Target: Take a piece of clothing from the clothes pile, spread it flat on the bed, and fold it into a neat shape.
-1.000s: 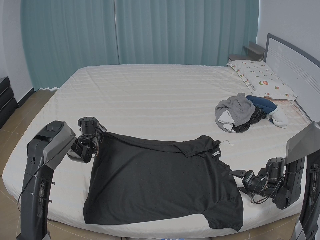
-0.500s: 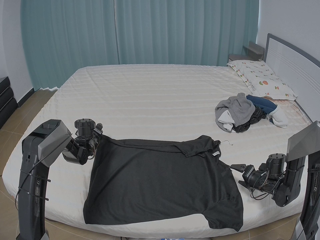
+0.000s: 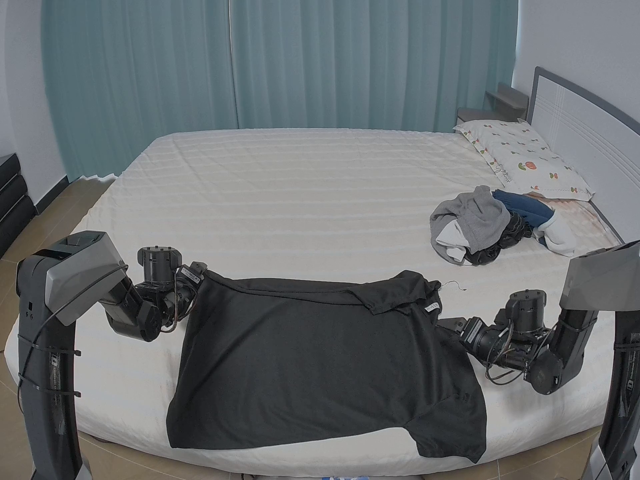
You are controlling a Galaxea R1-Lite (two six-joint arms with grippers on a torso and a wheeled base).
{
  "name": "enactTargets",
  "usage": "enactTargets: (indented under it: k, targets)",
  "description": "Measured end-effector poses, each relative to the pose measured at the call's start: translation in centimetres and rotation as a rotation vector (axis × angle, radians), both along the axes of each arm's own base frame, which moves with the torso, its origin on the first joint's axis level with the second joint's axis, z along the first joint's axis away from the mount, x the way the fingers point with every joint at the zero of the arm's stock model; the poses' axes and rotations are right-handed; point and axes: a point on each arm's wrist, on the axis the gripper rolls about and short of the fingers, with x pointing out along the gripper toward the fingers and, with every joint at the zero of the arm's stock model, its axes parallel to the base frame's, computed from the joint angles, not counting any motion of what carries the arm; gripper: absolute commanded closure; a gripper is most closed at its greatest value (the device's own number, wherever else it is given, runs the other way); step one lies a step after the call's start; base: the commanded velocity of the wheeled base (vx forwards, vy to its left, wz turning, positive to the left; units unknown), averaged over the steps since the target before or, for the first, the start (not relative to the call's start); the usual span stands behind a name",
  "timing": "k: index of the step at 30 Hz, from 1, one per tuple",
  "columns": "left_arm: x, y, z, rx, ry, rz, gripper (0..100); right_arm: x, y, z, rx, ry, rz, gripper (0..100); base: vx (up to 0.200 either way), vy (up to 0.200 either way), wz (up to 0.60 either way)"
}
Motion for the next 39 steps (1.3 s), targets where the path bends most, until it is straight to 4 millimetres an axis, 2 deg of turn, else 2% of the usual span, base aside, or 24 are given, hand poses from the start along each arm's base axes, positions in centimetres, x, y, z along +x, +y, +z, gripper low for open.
enactTargets:
  k: [3, 7, 10, 14, 22, 23, 31, 39]
  targets:
    - [-0.3, 0.0, 0.1, -0.013, 0.004, -0.007, 0, 1.5, 0.0, 0.3, -0.027, 0.008, -0.011, 0, 0.000, 0.000, 0.00]
    - [-0.5, -0.1, 0.2, -0.034, 0.010, -0.030, 0, 3.1, -1.5, 0.7, -0.036, -0.014, -0.057, 0, 0.000, 0.000, 0.00]
    - [-0.5, -0.2, 0.2, -0.044, 0.013, -0.042, 0, 3.1, -2.6, 0.4, -0.034, -0.002, -0.059, 0, 0.000, 0.000, 0.00]
    - [-0.6, -0.3, 0.1, -0.047, 0.014, -0.047, 0, 2.8, -3.0, -0.5, -0.061, 0.018, -0.037, 0, 0.000, 0.000, 0.00]
    - [-0.6, -0.4, 0.2, -0.047, 0.014, -0.051, 0, 3.1, -2.0, -2.0, -0.074, 0.042, 0.001, 0, 0.000, 0.000, 0.00]
    - [-0.6, -0.4, 0.2, -0.047, 0.014, -0.051, 0, 3.2, -2.0, -2.2, -0.074, 0.045, 0.003, 100, 0.000, 0.000, 0.00]
    - [-0.6, -0.5, 0.2, -0.045, 0.014, -0.052, 0, 3.1, -2.1, -3.2, -0.090, 0.075, -0.005, 100, 0.000, 0.000, 0.00]
    - [-0.6, -0.6, 0.0, -0.036, 0.018, -0.054, 0, 1.5, -3.8, -3.0, -0.149, 0.105, -0.015, 100, 0.000, 0.000, 0.00]
